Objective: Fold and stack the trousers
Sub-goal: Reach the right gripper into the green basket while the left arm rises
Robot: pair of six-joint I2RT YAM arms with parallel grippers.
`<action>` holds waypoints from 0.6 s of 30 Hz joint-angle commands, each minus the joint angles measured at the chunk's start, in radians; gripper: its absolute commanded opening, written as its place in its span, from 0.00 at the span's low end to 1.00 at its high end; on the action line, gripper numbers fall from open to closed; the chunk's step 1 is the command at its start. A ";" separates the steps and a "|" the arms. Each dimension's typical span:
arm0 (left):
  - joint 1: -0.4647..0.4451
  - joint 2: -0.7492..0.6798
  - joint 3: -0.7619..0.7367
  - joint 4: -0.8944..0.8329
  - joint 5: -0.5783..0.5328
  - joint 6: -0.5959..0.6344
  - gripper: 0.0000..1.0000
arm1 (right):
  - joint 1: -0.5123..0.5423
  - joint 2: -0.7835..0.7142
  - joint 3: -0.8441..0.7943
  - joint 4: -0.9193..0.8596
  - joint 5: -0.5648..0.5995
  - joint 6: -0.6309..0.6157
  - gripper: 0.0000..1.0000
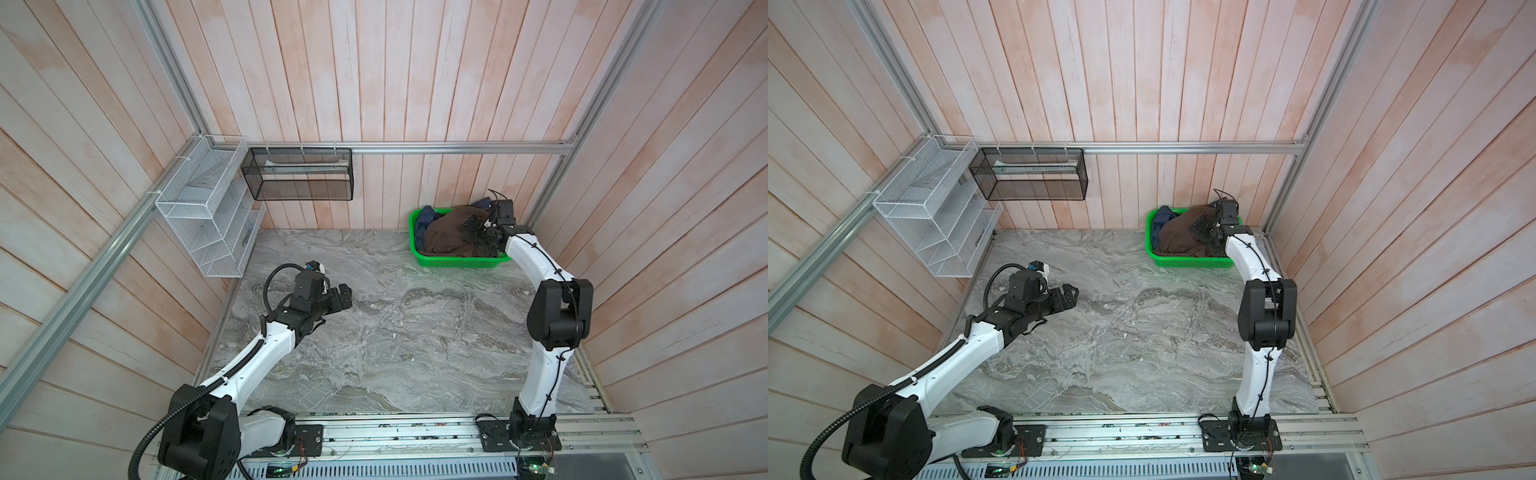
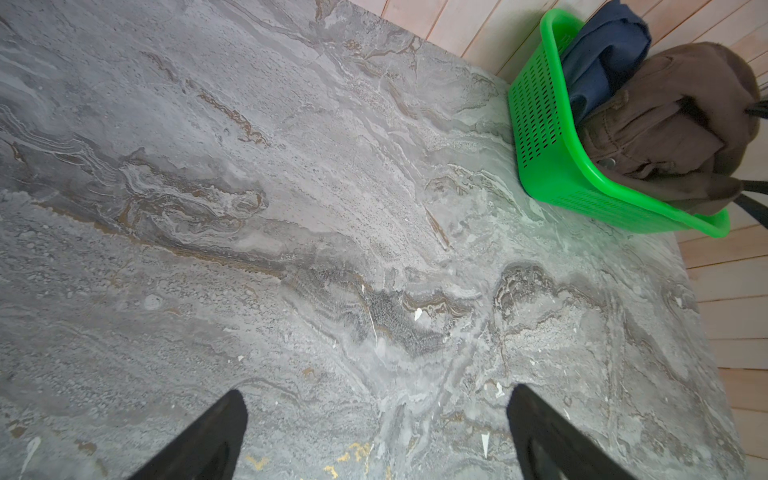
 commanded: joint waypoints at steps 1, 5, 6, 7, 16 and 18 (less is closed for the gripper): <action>-0.003 0.004 0.022 0.012 0.008 0.009 1.00 | 0.002 0.041 0.045 -0.040 0.010 0.115 0.98; -0.004 0.006 0.024 0.011 0.007 0.010 1.00 | 0.006 0.086 0.100 -0.064 -0.002 0.173 0.98; -0.003 0.006 0.023 0.011 0.005 0.012 1.00 | 0.005 0.104 0.123 -0.080 -0.007 0.184 0.98; -0.003 0.006 0.023 0.012 0.005 0.012 1.00 | 0.006 0.119 0.144 -0.094 -0.009 0.195 0.98; -0.003 0.017 0.018 0.022 -0.003 0.016 1.00 | 0.019 0.291 0.335 -0.198 -0.075 0.266 0.98; -0.003 0.018 0.019 0.023 -0.003 0.019 1.00 | 0.026 0.322 0.362 -0.199 -0.082 0.268 0.98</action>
